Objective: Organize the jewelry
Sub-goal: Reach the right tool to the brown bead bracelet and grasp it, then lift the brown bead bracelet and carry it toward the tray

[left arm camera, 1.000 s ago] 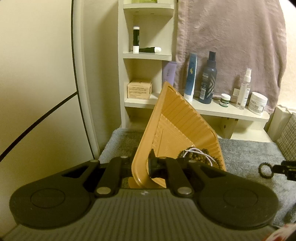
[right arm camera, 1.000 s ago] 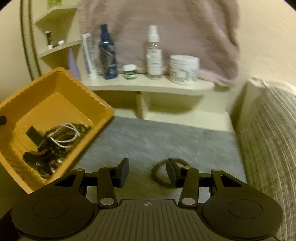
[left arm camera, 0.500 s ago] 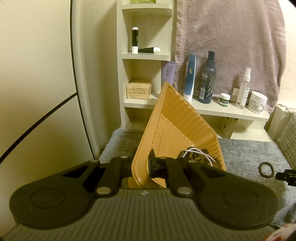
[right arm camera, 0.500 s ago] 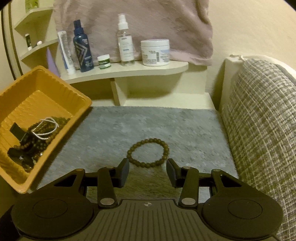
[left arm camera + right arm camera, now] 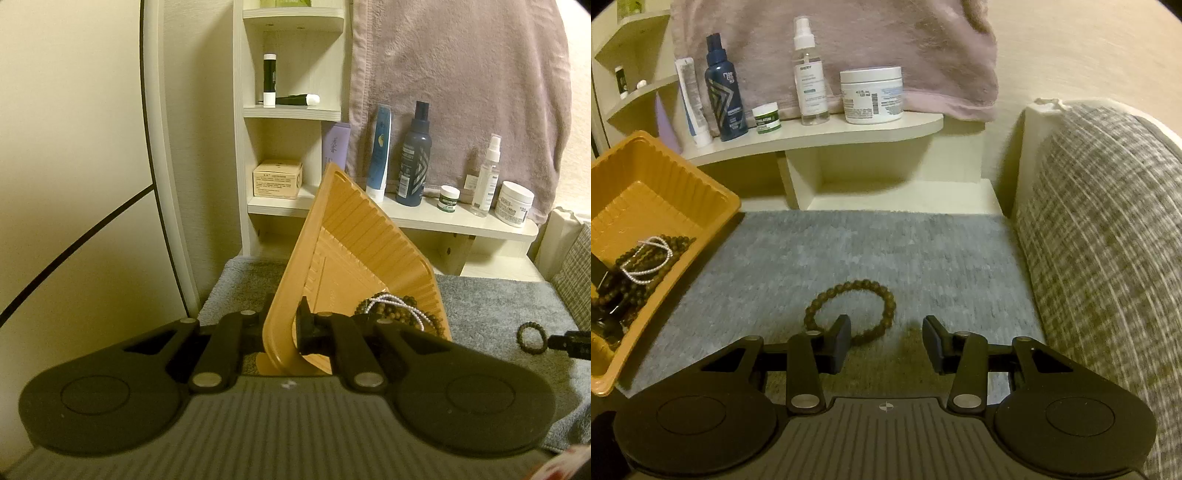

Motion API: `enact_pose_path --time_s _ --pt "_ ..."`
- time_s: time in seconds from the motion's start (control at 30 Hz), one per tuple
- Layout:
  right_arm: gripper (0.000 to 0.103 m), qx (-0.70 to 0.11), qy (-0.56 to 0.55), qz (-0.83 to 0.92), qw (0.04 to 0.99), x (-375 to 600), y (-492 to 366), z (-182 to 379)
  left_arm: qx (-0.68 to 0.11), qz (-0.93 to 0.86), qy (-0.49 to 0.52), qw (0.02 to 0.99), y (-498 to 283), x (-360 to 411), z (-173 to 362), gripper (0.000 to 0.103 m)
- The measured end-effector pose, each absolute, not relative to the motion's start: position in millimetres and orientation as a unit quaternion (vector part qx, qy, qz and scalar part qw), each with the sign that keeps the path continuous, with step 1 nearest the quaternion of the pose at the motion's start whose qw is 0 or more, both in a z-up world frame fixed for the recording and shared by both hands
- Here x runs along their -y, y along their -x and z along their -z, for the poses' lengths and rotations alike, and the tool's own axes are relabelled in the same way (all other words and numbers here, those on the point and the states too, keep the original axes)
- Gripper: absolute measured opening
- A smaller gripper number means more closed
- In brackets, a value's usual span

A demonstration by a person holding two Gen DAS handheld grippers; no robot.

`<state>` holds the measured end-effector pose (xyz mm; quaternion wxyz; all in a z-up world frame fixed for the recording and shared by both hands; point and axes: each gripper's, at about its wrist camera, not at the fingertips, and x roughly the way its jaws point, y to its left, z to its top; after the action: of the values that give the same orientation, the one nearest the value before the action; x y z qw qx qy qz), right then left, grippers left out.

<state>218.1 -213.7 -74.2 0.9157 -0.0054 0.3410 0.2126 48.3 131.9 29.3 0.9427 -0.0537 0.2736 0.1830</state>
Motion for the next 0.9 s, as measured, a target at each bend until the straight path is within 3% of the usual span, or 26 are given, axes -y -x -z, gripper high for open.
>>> enact_pose_path --time_s 0.07,0.17,0.5,0.63,0.9 --pt "0.031 -0.344 0.012 -0.218 0.913 210.3 -224.3 74.5 -0.274 -0.183 0.054 0.943 -48.2 -132.1 -29.4 0.008" --pt "0.023 -0.348 0.026 -0.220 0.911 204.7 -234.0 76.5 -0.274 -0.183 0.054 0.943 -48.2 -132.0 -29.4 0.008" --pt "0.018 -0.358 0.057 -0.219 0.906 194.4 -250.8 86.8 -0.275 -0.183 0.053 0.942 -47.6 -132.3 -29.0 0.008" --pt "0.009 -0.357 0.069 -0.219 0.906 190.1 -250.5 87.4 -0.276 -0.183 0.053 0.942 -47.6 -131.6 -29.6 0.008" --pt "0.007 -0.347 0.080 -0.216 0.909 185.1 -243.6 79.0 -0.276 -0.183 0.052 0.942 -47.7 -132.4 -29.8 0.008"
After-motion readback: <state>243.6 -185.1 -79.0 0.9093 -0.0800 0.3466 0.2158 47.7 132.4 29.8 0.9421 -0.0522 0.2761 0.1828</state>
